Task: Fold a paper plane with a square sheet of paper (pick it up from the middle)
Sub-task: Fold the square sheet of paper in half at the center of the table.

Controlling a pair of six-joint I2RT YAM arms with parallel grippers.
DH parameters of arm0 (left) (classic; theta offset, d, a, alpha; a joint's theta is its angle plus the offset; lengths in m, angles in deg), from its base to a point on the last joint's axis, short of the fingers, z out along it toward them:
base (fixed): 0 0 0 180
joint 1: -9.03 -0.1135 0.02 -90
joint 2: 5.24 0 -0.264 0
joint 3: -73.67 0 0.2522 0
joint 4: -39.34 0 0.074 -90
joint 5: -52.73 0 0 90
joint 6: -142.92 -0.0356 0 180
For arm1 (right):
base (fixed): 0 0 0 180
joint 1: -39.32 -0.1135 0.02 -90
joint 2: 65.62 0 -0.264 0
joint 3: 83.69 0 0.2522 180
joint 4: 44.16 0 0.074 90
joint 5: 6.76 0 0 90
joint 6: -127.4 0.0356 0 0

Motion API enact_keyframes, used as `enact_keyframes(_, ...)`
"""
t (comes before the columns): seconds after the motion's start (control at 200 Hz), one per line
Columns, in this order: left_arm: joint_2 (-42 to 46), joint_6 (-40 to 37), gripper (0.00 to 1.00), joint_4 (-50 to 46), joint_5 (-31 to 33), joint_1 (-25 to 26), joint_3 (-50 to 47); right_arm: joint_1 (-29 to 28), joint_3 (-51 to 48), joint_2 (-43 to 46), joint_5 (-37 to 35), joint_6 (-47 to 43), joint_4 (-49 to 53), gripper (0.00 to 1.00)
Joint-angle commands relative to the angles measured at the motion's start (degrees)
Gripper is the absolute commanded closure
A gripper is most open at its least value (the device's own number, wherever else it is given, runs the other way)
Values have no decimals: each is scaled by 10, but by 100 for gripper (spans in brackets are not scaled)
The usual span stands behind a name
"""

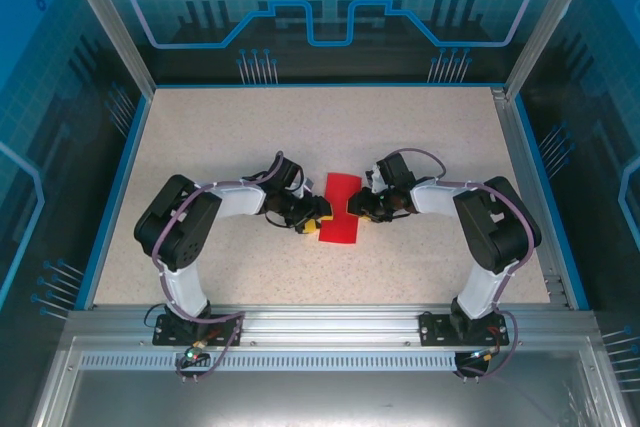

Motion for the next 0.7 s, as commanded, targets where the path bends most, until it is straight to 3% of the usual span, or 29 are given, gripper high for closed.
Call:
enact_keyframes(0.0, 9, 6, 48, -25, 20, 4, -11, 9, -18, -15, -26, -7, 47, 64)
enact_keyframes(0.425, 25, 6, 42, -28, 37, 3, -24, 9, -23, -19, -25, -5, 43, 64)
enact_keyframes(0.695, 15, 5, 48, -9, 14, 5, -16, 8, -20, -20, -24, -7, 45, 64)
